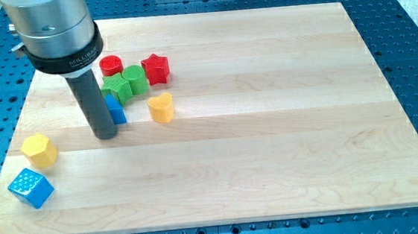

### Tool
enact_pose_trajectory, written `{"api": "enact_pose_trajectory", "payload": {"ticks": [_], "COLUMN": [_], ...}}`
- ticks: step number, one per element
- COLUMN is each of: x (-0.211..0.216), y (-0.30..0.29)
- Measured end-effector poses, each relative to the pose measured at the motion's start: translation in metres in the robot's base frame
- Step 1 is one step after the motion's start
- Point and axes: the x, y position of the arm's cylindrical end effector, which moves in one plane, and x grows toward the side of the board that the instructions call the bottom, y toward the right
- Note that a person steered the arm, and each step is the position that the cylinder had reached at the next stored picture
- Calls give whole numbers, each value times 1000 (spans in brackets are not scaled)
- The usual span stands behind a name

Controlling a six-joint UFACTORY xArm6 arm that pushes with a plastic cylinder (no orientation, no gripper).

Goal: Slide the triangle to the top of the hexagon

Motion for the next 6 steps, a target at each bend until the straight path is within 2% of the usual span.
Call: {"api": "enact_pose_trajectory", "payload": {"ticks": [1, 2, 6], "x": [-10, -18, -27], "y": [45, 54, -21]}}
